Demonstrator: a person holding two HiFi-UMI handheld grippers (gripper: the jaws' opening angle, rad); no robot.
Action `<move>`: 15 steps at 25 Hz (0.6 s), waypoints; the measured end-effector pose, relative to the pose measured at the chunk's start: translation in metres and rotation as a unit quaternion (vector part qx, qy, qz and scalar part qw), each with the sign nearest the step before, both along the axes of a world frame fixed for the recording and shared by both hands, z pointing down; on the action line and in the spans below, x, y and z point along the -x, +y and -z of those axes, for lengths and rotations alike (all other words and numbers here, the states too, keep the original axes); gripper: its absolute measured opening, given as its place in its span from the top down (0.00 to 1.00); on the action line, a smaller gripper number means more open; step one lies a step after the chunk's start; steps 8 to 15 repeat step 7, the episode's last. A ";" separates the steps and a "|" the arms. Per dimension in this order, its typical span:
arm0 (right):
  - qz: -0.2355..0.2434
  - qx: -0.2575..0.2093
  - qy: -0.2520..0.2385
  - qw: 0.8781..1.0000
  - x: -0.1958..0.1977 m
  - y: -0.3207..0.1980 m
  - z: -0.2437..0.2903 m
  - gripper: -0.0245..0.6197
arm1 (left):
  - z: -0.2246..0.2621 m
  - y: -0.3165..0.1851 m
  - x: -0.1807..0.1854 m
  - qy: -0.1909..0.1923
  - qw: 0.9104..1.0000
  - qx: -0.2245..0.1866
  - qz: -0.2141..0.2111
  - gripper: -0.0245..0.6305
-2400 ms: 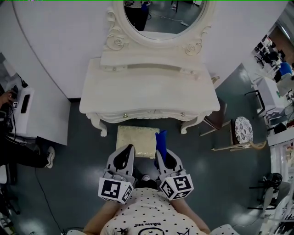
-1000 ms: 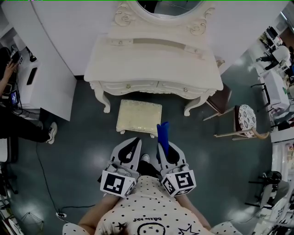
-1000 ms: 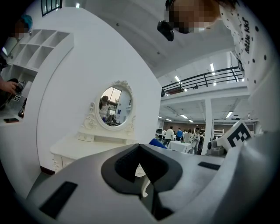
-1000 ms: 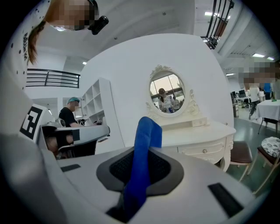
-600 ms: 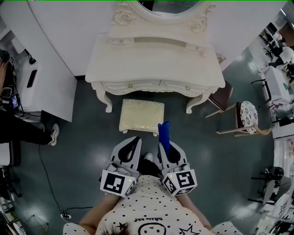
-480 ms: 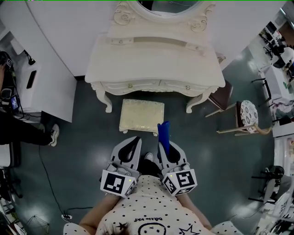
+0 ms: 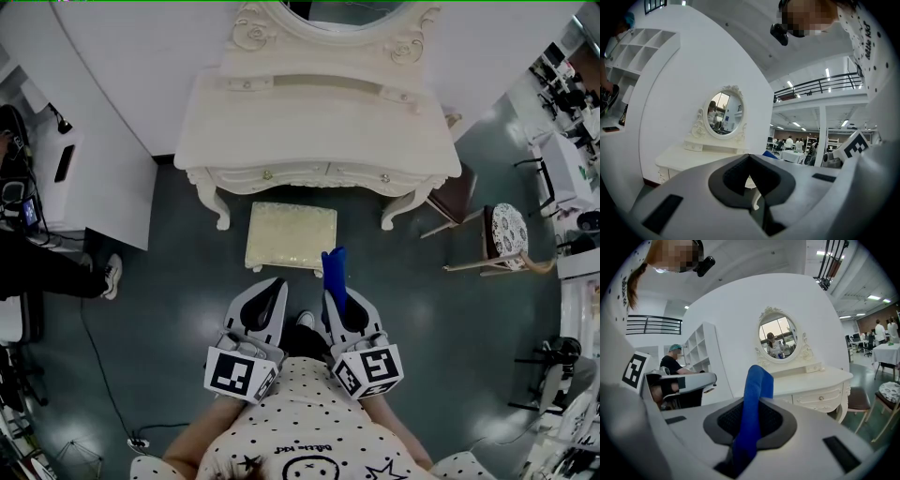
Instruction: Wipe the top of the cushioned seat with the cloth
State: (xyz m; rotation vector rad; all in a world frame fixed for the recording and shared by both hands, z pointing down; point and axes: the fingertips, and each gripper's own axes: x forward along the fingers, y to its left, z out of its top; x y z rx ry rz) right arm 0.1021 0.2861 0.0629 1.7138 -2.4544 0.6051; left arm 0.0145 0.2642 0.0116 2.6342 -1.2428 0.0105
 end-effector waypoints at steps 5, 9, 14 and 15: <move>0.000 -0.001 0.000 1.000 0.002 0.000 0.000 0.87 | 0.000 0.001 0.000 0.000 1.000 0.000 -0.004 0.97; 0.003 -0.001 0.001 1.000 0.002 0.000 0.000 0.87 | -0.001 0.002 -0.001 0.000 1.000 -0.001 -0.005 0.96; 0.003 -0.001 0.001 1.000 0.002 0.000 0.000 0.87 | -0.001 0.002 -0.001 0.000 1.000 -0.001 -0.005 0.96; 0.003 -0.001 0.001 1.000 0.002 0.000 0.000 0.87 | -0.001 0.002 -0.001 0.000 1.000 -0.001 -0.005 0.96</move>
